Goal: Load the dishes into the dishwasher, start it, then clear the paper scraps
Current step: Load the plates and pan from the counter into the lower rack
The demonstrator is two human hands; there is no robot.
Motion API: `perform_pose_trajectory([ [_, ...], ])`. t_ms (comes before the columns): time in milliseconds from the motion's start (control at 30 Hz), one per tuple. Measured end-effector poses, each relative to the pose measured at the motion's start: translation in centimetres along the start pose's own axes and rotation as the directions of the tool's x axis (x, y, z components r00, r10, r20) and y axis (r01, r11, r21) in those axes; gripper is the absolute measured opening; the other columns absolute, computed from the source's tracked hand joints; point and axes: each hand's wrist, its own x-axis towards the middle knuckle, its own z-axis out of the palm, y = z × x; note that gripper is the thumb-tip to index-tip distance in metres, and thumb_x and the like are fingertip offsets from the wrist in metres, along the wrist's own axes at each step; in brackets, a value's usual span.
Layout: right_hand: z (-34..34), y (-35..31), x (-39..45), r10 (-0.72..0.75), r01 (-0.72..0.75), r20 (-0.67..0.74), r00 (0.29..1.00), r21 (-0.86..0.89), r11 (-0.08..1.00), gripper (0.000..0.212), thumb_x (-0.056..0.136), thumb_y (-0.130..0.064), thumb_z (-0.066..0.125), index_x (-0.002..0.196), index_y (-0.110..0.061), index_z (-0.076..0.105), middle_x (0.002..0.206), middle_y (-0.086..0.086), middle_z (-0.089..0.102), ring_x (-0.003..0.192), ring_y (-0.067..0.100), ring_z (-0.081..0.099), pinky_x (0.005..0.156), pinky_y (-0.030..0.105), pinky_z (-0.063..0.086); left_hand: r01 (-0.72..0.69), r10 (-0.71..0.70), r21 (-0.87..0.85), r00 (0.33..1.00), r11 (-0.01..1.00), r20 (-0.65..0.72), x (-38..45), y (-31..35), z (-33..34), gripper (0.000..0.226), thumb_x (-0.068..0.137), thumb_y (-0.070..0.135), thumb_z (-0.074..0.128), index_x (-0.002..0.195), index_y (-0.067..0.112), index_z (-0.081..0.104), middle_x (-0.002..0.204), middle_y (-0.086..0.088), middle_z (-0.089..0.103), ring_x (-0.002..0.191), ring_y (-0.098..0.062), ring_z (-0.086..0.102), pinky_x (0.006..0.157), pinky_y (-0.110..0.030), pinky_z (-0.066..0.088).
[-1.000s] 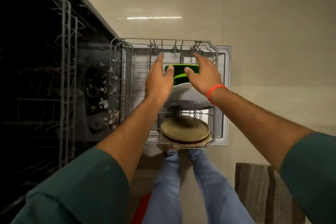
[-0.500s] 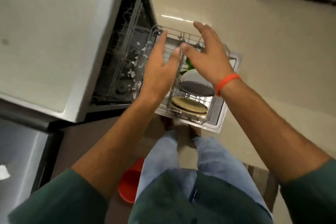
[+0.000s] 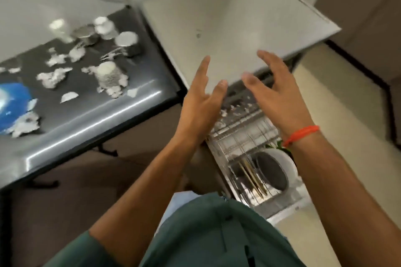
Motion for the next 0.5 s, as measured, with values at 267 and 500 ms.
perform_pose_trajectory([
  [267,12.8,-10.9,-1.0,-0.306,0.326,0.319,0.897,-0.011,0.945,0.053,0.093,-0.041,0.064,0.143,-0.030,0.049,0.155,-0.009,0.038,0.145,0.005,0.028,0.121,0.036,0.025,-0.116,0.048,-0.128,0.896,0.985,-0.441,-5.2,0.0,-14.3,0.062,0.103,0.031,0.054,0.158,0.041,0.024,0.165,0.012,0.025,0.147,-0.002,0.027,0.121,-0.037,0.031],
  [500,25.7,-17.2,-4.5,-0.403,0.418,0.508,0.761,0.092,0.904,0.052,0.091,-0.040,0.066,0.140,-0.032,0.050,0.148,-0.009,0.045,0.138,0.005,0.038,0.117,0.032,0.031,-0.132,-0.001,-0.154,0.757,0.979,-0.654,-9.7,-2.5,-26.4,0.060,0.104,0.032,0.055,0.156,0.043,0.028,0.162,0.014,0.029,0.146,-0.003,0.031,0.113,-0.028,0.034],
])
